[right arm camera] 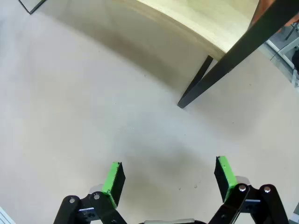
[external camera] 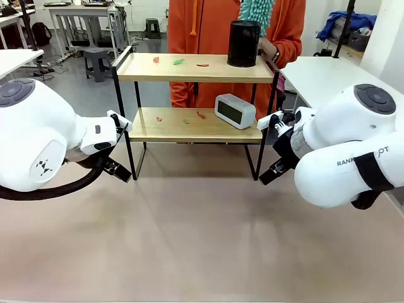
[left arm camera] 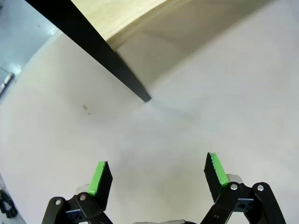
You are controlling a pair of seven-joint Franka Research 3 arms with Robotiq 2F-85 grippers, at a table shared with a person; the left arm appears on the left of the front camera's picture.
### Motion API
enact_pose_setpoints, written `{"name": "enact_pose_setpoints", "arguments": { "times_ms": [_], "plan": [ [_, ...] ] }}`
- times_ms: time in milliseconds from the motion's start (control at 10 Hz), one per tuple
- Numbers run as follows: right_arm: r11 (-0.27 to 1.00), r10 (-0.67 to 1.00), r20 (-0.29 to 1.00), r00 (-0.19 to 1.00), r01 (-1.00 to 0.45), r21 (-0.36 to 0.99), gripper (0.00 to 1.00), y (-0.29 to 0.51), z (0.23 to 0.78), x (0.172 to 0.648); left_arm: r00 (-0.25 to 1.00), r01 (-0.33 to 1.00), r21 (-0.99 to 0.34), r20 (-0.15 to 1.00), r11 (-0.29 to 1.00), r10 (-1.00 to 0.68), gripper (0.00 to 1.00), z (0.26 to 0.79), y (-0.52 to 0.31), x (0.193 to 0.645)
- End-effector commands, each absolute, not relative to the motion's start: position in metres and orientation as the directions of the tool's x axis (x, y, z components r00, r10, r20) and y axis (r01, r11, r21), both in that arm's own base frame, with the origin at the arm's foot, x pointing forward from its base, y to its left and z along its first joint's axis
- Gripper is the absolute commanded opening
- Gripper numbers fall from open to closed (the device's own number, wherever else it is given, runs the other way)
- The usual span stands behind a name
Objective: Clean the shelf.
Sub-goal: Pick up the Duster from the human.
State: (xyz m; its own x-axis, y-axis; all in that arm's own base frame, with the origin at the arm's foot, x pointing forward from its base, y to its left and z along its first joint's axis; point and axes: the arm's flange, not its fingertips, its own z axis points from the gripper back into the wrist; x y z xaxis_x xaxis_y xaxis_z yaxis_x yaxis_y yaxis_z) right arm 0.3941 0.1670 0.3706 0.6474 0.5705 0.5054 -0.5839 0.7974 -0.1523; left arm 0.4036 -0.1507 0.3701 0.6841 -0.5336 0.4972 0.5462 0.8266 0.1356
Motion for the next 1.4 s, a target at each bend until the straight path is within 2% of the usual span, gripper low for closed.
{"name": "enact_pose_setpoints", "arguments": {
  "times_ms": [0,700,800,900,1000,1100,1200,1300],
  "plan": [
    [0.797,0.571,0.505,0.647,-0.584,-0.152,1.0,0.167,0.371,0.394,0.684,0.546,0.136,0.497,0.827,-0.534,1.0,0.37,-0.151,0.404],
    [0.797,0.571,0.505,0.647,-0.584,-0.153,1.0,0.167,0.371,0.394,0.684,0.546,0.136,0.497,0.827,-0.534,1.0,0.37,-0.151,0.404],
    [0.749,0.617,0.382,0.688,-0.662,-0.017,1.0,0.174,0.384,0.391,0.684,0.546,0.135,0.497,0.827,-0.533,1.0,0.37,-0.151,0.404],
    [0.883,0.433,0.281,0.856,-0.466,0.061,1.0,0.151,0.42,0.391,0.688,0.589,0.004,0.522,0.808,-0.504,1.0,0.406,-0.136,0.392],
    [0.922,0.216,0.285,0.934,-0.291,0.255,1.0,0.103,0.463,0.387,0.689,0.608,-0.149,0.587,0.78,-0.425,1.0,0.44,-0.099,0.376],
    [0.864,0.06,0.275,0.96,-0.188,0.467,1.0,0.045,0.5,0.377,0.688,0.586,-0.246,0.654,0.772,-0.314,1.0,0.47,-0.053,0.36],
    [0.802,-0.145,0.259,0.955,-0.04,0.595,1.0,-0.011,0.52,0.365,0.718,0.49,-0.351,0.682,0.798,-0.141,1.0,0.486,-0.001,0.345],
    [0.635,-0.285,0.229,0.931,0.004,0.773,1.0,-0.069,0.527,0.349,0.729,0.419,-0.461,0.684,0.782,0.014,1.0,0.491,0.051,0.335]
  ]
}}
